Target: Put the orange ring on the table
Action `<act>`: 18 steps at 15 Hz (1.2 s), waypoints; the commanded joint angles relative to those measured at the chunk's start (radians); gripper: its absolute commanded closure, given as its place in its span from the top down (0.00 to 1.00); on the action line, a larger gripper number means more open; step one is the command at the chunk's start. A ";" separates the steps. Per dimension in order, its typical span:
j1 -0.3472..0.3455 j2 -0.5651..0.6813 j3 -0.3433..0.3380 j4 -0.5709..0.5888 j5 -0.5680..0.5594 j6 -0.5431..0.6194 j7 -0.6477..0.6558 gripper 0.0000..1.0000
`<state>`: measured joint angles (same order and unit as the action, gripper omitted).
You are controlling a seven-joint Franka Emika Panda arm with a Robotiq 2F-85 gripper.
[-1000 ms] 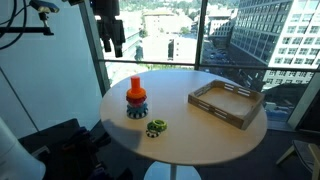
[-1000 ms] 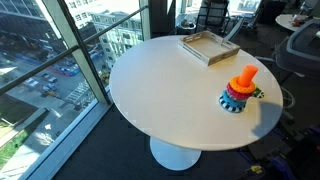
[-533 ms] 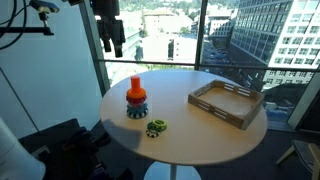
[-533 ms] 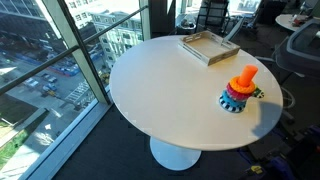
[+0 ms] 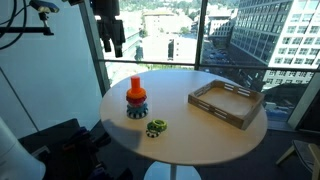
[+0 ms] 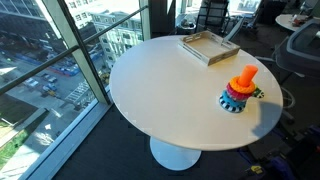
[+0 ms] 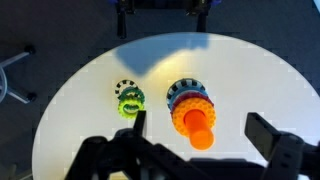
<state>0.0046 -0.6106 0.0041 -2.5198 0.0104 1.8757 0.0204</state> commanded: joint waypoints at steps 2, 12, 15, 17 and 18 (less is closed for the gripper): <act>0.000 0.006 0.002 0.005 0.004 0.001 0.001 1.00; 0.016 0.073 0.039 -0.039 0.003 0.141 0.027 1.00; 0.016 0.080 0.052 -0.082 0.002 0.217 0.040 1.00; 0.014 0.078 0.053 -0.107 0.004 0.258 0.048 1.00; 0.013 0.078 0.052 -0.121 0.007 0.280 0.051 1.00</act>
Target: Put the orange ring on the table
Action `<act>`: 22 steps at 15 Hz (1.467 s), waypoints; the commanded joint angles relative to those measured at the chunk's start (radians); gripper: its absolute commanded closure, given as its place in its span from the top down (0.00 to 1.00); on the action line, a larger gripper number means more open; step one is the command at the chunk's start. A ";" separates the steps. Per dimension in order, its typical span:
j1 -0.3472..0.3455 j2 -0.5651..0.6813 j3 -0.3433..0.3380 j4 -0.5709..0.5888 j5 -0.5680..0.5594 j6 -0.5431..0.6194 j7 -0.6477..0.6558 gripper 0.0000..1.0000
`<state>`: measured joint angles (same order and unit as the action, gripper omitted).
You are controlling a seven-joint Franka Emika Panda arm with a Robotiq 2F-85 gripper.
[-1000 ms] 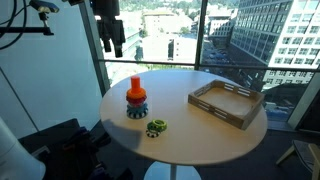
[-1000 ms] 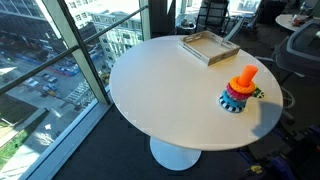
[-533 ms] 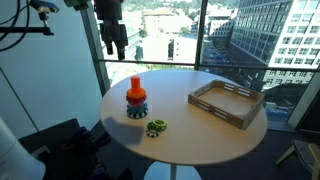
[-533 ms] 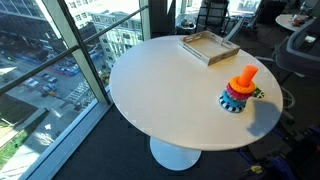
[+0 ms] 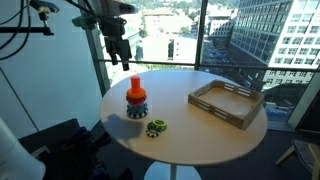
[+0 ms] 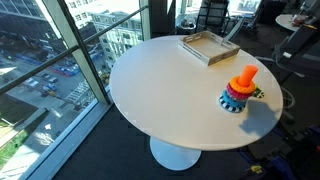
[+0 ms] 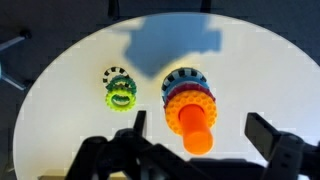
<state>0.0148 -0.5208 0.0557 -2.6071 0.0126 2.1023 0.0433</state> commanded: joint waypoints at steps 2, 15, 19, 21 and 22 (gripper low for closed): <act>0.002 -0.007 -0.002 -0.051 0.008 0.088 0.035 1.00; 0.002 0.060 -0.014 -0.050 0.015 0.128 0.027 1.00; 0.004 0.116 -0.013 -0.046 0.020 0.191 0.032 1.00; 0.007 0.144 -0.011 -0.050 0.021 0.234 0.033 1.00; 0.010 0.159 -0.011 -0.051 0.025 0.256 0.031 1.00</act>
<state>0.0145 -0.4037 0.0475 -2.6680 0.0166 2.3091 0.0628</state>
